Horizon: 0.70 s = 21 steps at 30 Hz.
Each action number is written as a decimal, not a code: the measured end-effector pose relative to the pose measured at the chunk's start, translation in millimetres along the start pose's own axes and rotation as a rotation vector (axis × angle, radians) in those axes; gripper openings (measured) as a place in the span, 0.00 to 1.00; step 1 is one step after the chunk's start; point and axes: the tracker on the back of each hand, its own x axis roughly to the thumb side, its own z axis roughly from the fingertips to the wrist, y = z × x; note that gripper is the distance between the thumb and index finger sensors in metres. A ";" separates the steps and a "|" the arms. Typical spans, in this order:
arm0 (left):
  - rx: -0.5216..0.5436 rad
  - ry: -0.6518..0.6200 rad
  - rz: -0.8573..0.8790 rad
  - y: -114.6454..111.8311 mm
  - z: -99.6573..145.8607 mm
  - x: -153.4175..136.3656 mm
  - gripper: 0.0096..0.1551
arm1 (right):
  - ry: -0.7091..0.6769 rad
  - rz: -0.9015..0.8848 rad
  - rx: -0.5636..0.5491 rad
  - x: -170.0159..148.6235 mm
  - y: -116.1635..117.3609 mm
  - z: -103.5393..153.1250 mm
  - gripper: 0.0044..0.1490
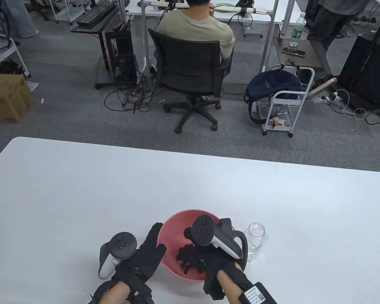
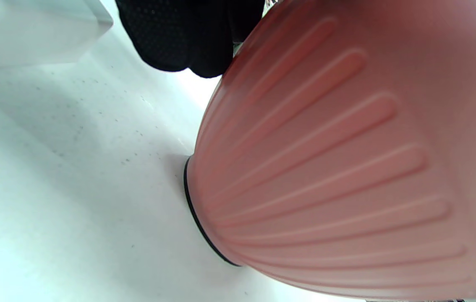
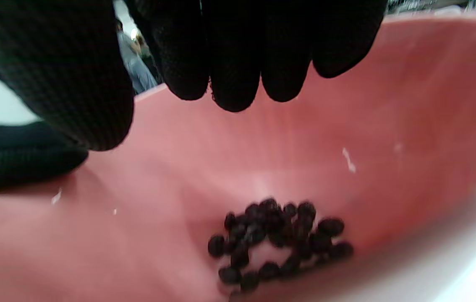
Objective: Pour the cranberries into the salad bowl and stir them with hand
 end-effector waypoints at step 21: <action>-0.011 0.000 0.016 -0.8 0.0 -0.4 0.43 | 0.025 0.083 0.282 -9.7 60.3 -36.9 0.43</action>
